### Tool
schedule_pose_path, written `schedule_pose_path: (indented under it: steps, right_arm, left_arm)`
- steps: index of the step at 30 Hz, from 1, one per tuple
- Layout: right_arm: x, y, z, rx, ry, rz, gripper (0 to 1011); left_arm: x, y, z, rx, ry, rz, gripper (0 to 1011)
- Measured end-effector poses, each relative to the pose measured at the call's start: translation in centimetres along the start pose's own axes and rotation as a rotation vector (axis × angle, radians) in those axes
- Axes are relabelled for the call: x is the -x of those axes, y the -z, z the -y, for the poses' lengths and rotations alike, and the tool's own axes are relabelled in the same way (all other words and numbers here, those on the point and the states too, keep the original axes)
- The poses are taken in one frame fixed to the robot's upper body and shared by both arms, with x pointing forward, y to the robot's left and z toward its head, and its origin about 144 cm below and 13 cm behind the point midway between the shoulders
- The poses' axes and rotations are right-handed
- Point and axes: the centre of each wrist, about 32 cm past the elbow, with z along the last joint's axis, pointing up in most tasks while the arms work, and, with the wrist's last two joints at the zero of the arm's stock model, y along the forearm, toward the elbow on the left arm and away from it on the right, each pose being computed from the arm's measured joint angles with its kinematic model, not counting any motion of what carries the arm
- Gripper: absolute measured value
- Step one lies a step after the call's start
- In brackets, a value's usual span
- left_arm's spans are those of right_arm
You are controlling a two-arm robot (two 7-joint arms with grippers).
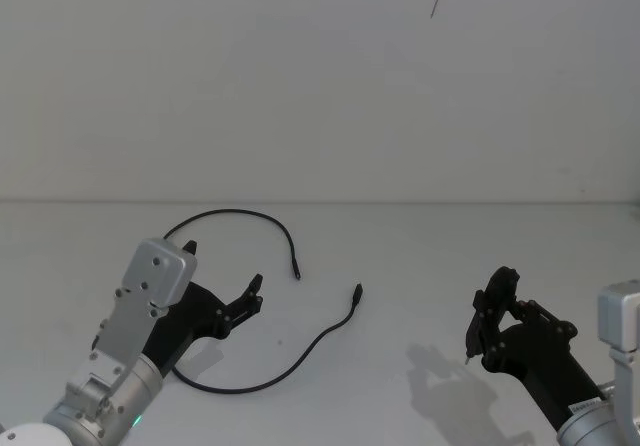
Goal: Pick up the data cable with the one hand.
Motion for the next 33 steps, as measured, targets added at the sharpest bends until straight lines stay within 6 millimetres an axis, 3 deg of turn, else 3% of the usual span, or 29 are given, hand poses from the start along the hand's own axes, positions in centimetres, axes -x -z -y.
schedule_pose_path:
  steps: [19,33]
  right_arm:
    - [0.0,0.0,0.0,0.0,0.0,0.0,263]
    - [0.0,0.0,0.0,0.0,0.0,0.0,263]
  left_arm:
    - [-0.1,-0.3,0.7,-0.034,0.074,0.053,1001]
    - [-0.2,-1.8,3.4,-0.171,0.22,0.122,1001]
